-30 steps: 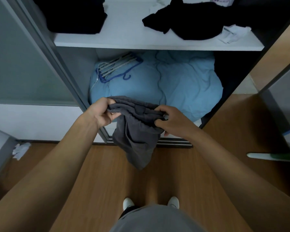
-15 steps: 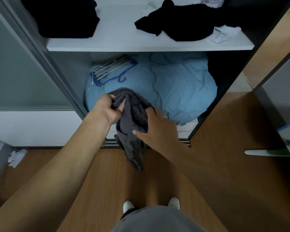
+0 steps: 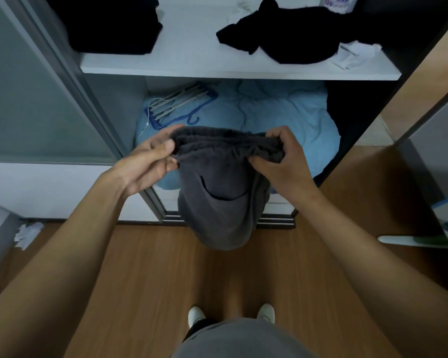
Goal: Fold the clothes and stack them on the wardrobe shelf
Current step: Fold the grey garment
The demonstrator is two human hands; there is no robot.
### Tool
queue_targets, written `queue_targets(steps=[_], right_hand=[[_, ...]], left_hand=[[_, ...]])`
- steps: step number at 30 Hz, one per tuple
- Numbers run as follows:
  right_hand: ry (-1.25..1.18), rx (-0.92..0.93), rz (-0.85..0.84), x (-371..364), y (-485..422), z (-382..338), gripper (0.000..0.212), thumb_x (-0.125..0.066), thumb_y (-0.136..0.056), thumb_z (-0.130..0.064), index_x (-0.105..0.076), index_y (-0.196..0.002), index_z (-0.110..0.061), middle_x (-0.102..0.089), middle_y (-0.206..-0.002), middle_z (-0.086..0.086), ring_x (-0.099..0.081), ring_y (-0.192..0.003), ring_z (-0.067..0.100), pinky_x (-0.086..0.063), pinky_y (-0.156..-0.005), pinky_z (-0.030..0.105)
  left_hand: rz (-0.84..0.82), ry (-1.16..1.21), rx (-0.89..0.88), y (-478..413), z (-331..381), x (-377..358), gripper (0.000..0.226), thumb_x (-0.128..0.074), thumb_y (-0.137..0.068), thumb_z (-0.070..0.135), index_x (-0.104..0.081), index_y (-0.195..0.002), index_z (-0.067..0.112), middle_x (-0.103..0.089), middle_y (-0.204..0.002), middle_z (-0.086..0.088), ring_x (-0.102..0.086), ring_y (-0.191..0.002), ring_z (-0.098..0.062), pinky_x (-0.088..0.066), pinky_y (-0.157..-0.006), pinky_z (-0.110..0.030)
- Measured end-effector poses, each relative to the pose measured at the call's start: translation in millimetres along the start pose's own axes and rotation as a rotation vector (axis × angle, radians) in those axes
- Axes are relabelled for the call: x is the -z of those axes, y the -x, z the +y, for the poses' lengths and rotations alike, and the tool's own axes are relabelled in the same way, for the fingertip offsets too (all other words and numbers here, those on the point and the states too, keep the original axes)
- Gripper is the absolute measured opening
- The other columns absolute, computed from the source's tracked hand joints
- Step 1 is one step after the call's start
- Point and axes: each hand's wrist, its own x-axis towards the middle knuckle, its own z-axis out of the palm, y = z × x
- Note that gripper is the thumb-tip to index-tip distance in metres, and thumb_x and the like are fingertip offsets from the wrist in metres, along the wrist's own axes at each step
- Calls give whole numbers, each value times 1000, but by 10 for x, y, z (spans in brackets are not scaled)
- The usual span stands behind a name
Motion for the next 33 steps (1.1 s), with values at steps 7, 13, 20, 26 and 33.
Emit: queue_targets(steps=[7,13,20,26,33], right_hand=[[-53,-243,-180,99,19,-95,56,-77,-80,0,-55,-129,-16,-67,-106,4,-67,-94,3,-53,-84,18],[-499,-545,-53,574,-169,-152,56,-78,-81,-41,-64,-124,-9,-70,-122,13,-68,-111,23,-57,-92,32],[-641,-691,63,408,289,192,46,-73,-89,-33,-64,-126,-7,-71,-121,13,-68,-112,28,-53,-98,42],[-782,-790,-81,444,200,69,36,-67,-92,-33,-72,-116,-7,-71,-121,13,-68,-112,26,-59,-83,36],[-888,-880,-70,853,305,384,59,-62,-86,-57,-71,-122,-11,-66,-130,12,-65,-117,28,-58,-85,41]], left_hand=[[131,-409,116,-166,-701,-347,34,-71,-87,8,-65,-120,12,-73,-111,6,-68,-104,-6,-52,-94,-18],[318,-38,-20,-357,-450,-737,15,-74,-86,16,-74,-99,9,-77,-99,-10,-74,-94,-22,-58,-77,-28],[160,49,47,-253,-408,-765,44,-79,-82,30,-68,-115,4,-73,-113,-14,-70,-107,-24,-57,-86,-30],[18,-102,386,-8,-845,-713,116,-97,-26,55,-57,-126,12,-71,-118,-7,-68,-110,-23,-57,-92,-38],[145,129,147,-73,-685,-958,30,-73,-82,13,-71,-111,11,-74,-112,-12,-71,-105,-24,-59,-79,-31]])
